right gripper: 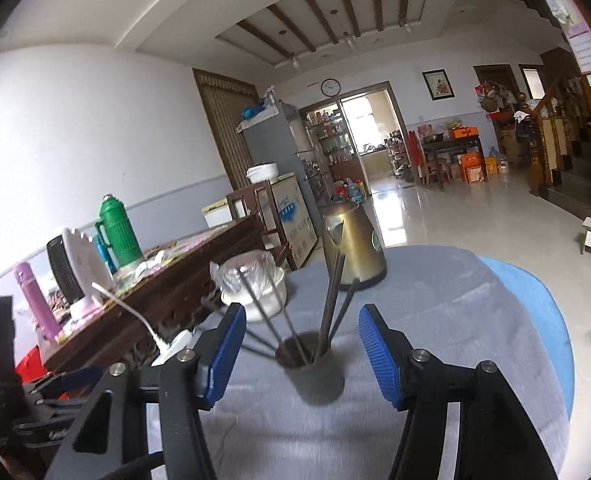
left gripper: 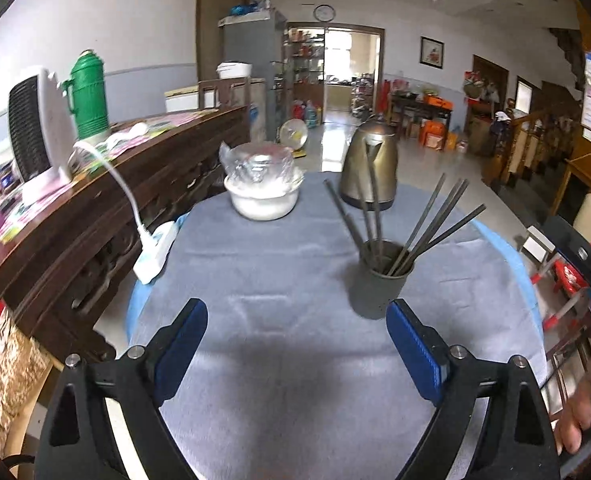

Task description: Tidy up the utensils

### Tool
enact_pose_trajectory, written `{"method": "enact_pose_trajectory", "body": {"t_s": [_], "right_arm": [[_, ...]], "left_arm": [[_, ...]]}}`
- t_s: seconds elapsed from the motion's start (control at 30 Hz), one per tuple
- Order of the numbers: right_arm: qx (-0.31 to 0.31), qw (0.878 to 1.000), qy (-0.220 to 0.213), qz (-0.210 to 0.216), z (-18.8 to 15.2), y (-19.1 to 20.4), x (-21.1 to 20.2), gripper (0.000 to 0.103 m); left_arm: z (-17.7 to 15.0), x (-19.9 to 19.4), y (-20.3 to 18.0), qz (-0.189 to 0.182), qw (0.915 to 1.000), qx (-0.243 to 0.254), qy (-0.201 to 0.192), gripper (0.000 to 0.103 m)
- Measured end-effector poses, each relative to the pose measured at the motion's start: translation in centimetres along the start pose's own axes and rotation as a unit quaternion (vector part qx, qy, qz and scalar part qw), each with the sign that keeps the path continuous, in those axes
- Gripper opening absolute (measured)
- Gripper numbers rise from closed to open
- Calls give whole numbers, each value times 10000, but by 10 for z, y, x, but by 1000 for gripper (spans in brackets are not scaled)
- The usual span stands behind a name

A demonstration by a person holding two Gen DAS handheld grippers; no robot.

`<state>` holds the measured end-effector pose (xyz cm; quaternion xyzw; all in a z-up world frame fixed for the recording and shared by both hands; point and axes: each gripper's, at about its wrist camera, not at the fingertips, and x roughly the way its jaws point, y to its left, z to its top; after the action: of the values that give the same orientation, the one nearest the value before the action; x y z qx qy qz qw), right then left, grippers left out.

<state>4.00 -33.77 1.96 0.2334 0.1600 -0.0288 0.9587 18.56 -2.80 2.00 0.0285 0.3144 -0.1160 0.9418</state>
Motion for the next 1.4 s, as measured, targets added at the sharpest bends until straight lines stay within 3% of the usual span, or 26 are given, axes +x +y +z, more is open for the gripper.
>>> {"method": "enact_pose_trajectory", "body": {"t_s": [0.4,1.13,1.4], "right_arm": [[-395,9988,255,-143,-32,13,-21,63],[-282,9971,673,-216,-50,0,7,63],[-237,9963,787,-236,-54,3,10,63]], "left_arm": [[-13,8,10,463,9989,97,3,91],[-32,43,-5,832,9946,364,507,91],[-36,36,-2,1069,9926,434,385,91]]}}
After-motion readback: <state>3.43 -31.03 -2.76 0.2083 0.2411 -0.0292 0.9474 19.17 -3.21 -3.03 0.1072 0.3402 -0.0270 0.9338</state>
